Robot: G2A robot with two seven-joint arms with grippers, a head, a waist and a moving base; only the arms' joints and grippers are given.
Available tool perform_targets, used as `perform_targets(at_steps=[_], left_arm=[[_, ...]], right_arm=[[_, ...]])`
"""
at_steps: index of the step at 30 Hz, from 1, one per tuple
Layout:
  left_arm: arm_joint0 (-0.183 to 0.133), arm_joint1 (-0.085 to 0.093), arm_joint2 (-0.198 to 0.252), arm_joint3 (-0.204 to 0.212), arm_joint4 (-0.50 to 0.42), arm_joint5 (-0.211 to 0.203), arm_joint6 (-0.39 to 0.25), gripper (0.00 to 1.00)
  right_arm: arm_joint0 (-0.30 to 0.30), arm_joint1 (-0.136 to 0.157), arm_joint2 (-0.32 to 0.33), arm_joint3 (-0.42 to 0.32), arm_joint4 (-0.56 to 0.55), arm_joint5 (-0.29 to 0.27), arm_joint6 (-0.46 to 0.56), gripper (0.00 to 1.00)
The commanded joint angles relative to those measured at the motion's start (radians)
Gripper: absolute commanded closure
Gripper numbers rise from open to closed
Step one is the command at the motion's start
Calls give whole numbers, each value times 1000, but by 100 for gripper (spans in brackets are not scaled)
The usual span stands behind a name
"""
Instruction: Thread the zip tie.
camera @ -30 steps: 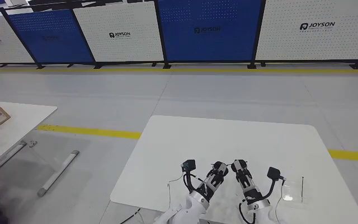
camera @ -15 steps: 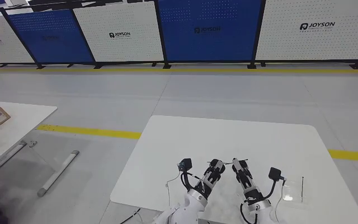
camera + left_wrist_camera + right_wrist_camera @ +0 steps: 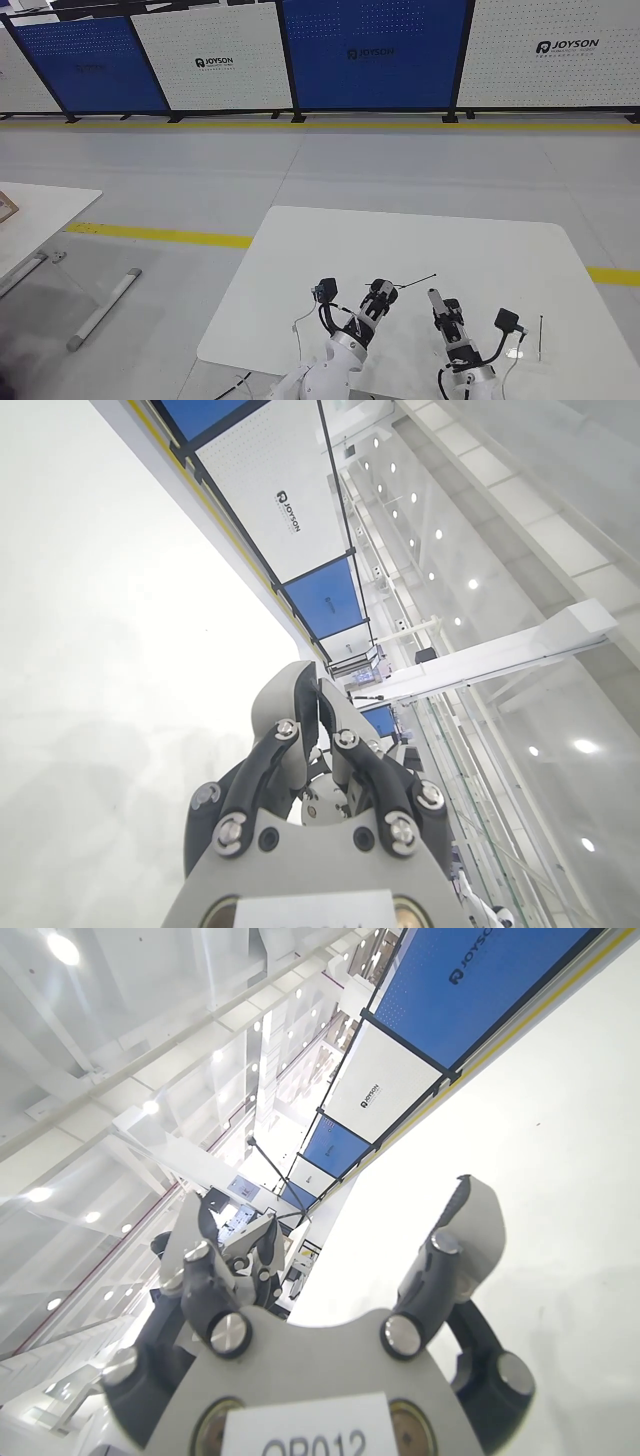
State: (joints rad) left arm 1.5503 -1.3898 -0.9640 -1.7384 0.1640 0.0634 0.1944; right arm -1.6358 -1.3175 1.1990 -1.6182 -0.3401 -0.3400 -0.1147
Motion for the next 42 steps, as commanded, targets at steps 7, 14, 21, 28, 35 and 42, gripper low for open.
perform_targets(at_steps=[7, 14, 21, 28, 35, 42], left_arm=[[13, -2, -27, -33, -111, -9, 0, 100], [35, -1, -47, -88, -203, -1, -35, 100], [36, -1, -49, -90, -205, 0, -37, 100], [23, -5, -35, -87, -175, 1, 10, 100], [19, -7, -28, -87, -173, 7, 24, 100], [17, -8, -13, -81, -163, 3, 5, 100]], right_arm=[[7, 1, 3, -3, -132, 46, -44, 0], [18, 4, 3, 18, -334, 83, -111, 0], [18, 4, 3, 18, -334, 83, -111, 0], [34, 2, -30, 21, -512, 219, -69, 0], [37, 2, -32, 14, -507, 224, -23, 0], [45, 1, -37, 17, -472, 196, 18, 0]])
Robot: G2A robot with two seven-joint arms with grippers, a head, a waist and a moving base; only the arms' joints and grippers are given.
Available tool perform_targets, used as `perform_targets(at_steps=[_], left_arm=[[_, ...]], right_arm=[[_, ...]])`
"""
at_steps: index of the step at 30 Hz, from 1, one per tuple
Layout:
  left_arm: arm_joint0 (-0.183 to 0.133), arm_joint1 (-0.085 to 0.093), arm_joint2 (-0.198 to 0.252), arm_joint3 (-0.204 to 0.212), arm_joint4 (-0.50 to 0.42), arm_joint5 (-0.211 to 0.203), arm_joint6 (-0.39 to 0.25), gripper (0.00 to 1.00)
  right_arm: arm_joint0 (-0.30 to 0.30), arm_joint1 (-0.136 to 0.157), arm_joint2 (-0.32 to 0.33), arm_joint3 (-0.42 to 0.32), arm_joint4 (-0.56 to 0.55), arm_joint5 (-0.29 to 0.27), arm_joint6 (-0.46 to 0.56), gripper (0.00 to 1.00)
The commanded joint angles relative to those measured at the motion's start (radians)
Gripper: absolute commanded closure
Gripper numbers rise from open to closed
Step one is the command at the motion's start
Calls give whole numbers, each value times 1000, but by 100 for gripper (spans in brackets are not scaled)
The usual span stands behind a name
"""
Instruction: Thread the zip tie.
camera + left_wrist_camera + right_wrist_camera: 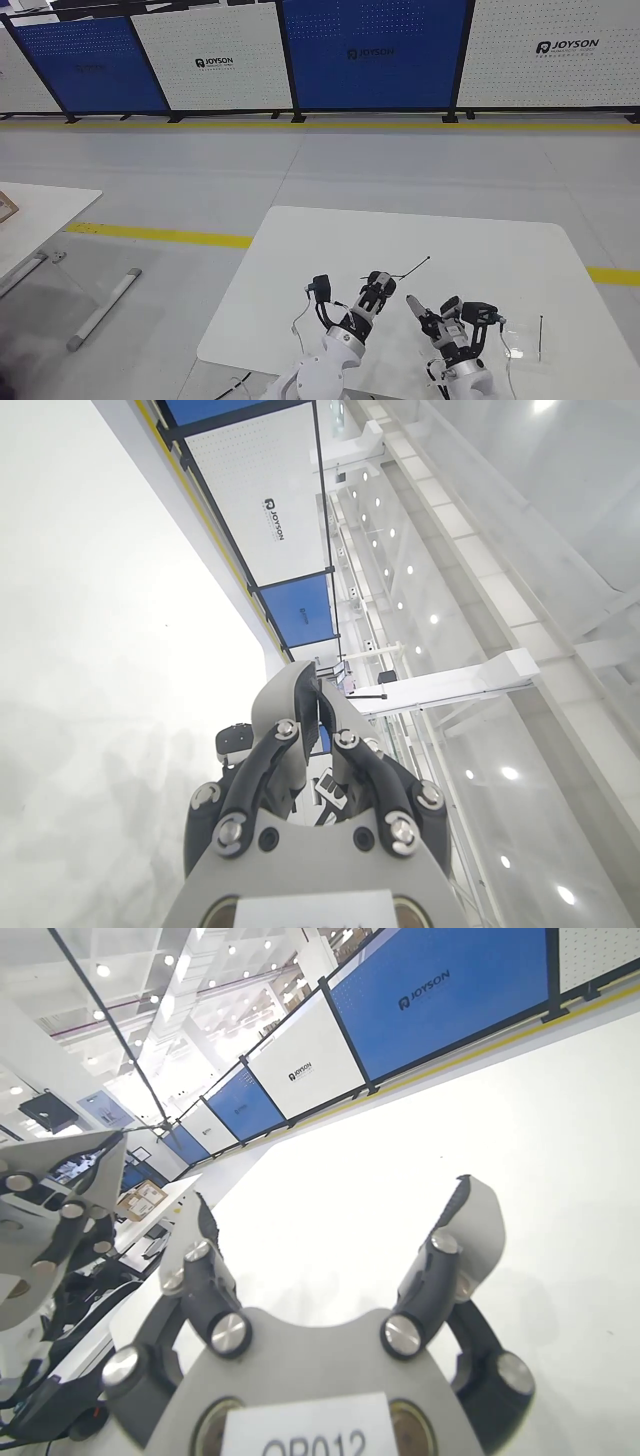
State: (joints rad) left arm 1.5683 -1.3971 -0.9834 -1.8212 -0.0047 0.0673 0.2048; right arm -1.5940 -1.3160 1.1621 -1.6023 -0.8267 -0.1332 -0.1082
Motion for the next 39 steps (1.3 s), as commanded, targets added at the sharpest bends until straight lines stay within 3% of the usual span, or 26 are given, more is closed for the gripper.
perform_targets(at_steps=[1, 4, 16, 17, 18, 19, 20, 22, 29, 39], left_arm=[[-2, -1, 11, 3, 8, -1, -10, 100], [-5, -3, 15, 7, 4, 2, 8, 100], [-14, -6, 33, 21, 22, 1, 7, 100], [-15, -6, 36, 22, 24, 2, 8, 100], [-16, -7, 38, 22, 25, 2, 10, 100], [-17, -7, 40, 23, 28, 2, 11, 100], [-18, -7, 41, 23, 33, 1, 12, 100], [-18, -7, 43, 25, 39, -2, 15, 100], [-16, -8, 49, 38, 47, -7, 18, 100], [-22, -11, 63, 50, 69, 0, 28, 100]], right_arm=[[8, -1, -1, 3, 28, -20, 21, 0], [27, -3, -3, 16, 24, 11, 30, 0], [23, -3, -6, 9, 8, -2, 23, 0], [24, -3, -8, 8, 3, -1, 23, 7], [24, -4, -11, 8, -1, 1, 22, 54], [26, -5, -15, 9, -6, 4, 22, 65], [27, -5, -18, 11, -8, 6, 23, 65], [32, -6, -23, 15, -11, 9, 28, 75], [42, -7, -29, 21, 12, -39, 58, 66], [30, -4, -21, 5, 10, -73, 45, 61]])
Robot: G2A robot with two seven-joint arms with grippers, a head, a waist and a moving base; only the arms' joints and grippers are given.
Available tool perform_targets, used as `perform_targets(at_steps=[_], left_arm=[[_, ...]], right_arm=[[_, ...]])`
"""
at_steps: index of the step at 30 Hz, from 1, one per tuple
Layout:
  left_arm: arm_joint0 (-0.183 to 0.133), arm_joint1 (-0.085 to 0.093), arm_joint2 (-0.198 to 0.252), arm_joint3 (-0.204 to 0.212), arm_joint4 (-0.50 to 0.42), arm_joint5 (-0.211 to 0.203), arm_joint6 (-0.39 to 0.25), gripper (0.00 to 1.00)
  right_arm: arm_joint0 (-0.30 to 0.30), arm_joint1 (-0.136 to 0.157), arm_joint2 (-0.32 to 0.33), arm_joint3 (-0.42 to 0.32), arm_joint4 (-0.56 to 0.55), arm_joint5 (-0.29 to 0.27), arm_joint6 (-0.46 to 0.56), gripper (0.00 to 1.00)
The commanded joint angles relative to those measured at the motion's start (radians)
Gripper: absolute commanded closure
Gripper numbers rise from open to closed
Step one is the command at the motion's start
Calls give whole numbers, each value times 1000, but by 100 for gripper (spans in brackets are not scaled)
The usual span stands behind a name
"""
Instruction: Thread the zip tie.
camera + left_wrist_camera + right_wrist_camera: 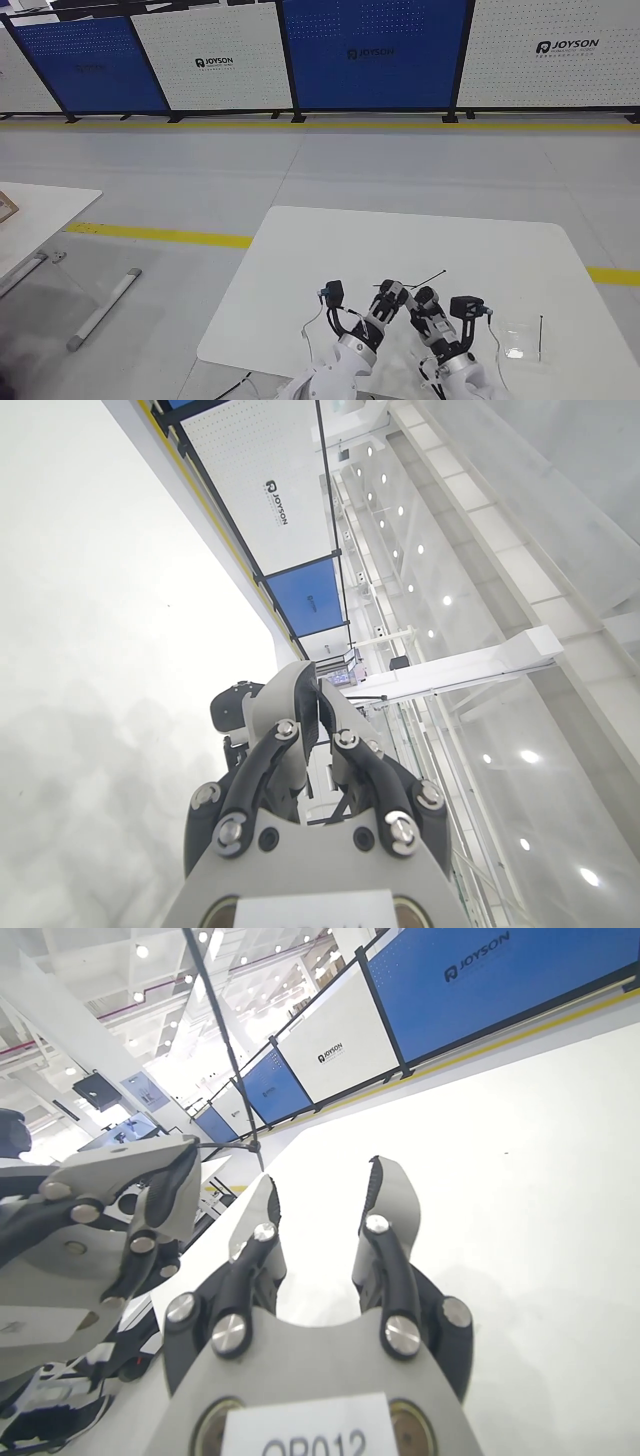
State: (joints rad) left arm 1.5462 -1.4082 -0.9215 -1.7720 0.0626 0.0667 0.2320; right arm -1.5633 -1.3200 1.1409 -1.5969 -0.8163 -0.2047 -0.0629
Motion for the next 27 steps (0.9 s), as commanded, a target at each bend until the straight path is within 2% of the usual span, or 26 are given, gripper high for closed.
perform_targets(at_steps=[1, 6, 8, 27], left_arm=[[-1, -1, 2, 1, 2, 1, 2, 100], [-2, -1, 2, 6, 2, 4, -1, 100], [-1, -1, 1, 6, 4, 5, -3, 100], [-7, -4, 9, 18, 18, 12, -7, 100]], right_arm=[[-1, 0, 1, -1, -1, -7, -4, 61], [-4, 0, 3, 0, -2, -21, -28, 64], [-4, 0, 4, 0, -3, -25, -35, 68], [2, -1, -2, 1, -17, -27, -44, 77]])
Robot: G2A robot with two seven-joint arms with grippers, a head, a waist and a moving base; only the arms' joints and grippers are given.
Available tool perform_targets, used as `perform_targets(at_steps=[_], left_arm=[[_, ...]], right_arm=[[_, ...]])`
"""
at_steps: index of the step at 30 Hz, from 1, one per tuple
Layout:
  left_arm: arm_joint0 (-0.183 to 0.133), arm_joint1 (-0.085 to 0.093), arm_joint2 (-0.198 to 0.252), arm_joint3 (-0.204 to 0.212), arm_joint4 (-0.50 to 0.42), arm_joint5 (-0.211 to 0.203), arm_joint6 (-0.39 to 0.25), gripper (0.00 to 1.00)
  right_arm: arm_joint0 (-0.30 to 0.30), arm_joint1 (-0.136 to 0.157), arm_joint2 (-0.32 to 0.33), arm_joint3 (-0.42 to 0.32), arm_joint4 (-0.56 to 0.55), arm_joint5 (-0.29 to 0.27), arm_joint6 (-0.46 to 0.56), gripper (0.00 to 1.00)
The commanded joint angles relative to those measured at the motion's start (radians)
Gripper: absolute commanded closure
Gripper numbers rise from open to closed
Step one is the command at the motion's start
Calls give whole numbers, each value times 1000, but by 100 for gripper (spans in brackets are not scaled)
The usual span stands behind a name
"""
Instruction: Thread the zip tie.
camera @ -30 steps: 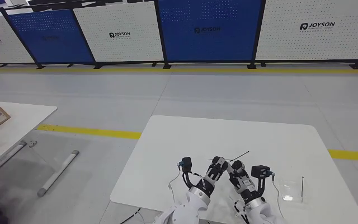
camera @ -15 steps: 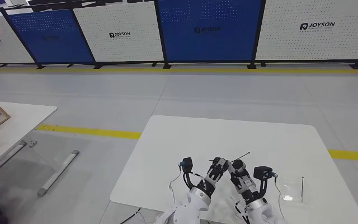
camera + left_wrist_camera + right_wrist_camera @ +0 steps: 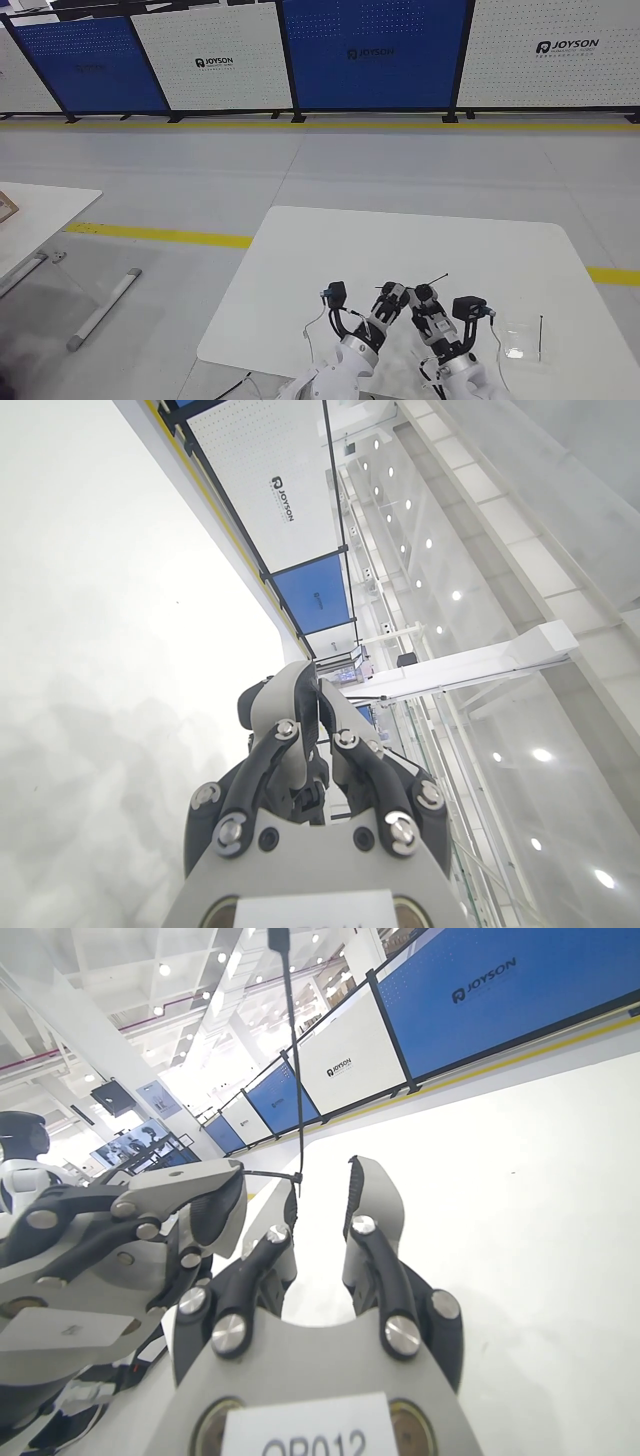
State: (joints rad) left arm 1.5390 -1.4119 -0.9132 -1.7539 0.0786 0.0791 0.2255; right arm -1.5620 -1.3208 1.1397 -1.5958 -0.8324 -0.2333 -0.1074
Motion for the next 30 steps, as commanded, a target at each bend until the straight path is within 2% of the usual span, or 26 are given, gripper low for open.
perform_targets(at_steps=[1, 3, 5, 7, 19, 30], left_arm=[[1, 0, 1, 0, 3, -1, -1, 100], [3, 0, 2, -1, 6, -1, -2, 100], [3, 0, 2, -1, 8, -2, -3, 100], [3, 0, 1, 1, 9, -3, -2, 100], [3, -1, -2, 4, 6, -8, 1, 100], [10, 0, -6, -5, -3, -38, -8, 100]], right_arm=[[1, 0, -2, 0, -1, 3, 1, 78], [2, -1, -4, 1, -3, 5, 2, 78], [4, -2, -7, 2, -4, 8, 2, 82], [5, -2, -8, 3, -5, 9, 2, 100], [7, -3, -11, 6, -14, 12, 5, 100], [12, -3, -18, 14, -28, 15, 15, 100]])
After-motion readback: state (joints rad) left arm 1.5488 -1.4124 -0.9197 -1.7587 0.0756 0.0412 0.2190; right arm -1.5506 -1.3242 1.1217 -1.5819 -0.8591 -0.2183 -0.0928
